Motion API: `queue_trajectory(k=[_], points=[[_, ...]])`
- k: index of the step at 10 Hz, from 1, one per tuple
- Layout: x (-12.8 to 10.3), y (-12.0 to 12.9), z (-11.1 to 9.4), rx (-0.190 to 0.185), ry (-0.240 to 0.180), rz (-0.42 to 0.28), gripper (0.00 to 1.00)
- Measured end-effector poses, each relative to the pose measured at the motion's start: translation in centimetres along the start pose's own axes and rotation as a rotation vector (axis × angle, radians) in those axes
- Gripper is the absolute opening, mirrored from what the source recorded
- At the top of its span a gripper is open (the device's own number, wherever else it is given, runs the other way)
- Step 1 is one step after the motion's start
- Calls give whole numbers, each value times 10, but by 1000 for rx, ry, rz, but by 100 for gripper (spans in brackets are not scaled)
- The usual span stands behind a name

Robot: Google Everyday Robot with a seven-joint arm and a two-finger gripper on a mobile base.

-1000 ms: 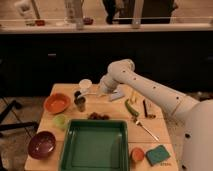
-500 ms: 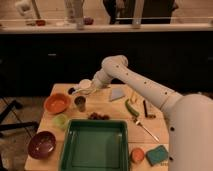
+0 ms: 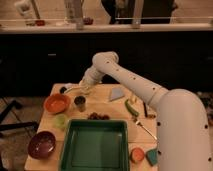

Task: Place brush in red bowl

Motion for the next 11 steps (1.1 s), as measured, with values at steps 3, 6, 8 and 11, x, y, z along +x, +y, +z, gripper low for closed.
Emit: queue_trajectory(k=[3, 6, 8, 11], points=[[-21, -14, 14, 44, -12, -60, 0], [-33, -20, 28, 53, -22, -86, 0], [-43, -21, 43, 27, -33, -105, 0], [-56, -20, 63, -32, -43, -129, 0]])
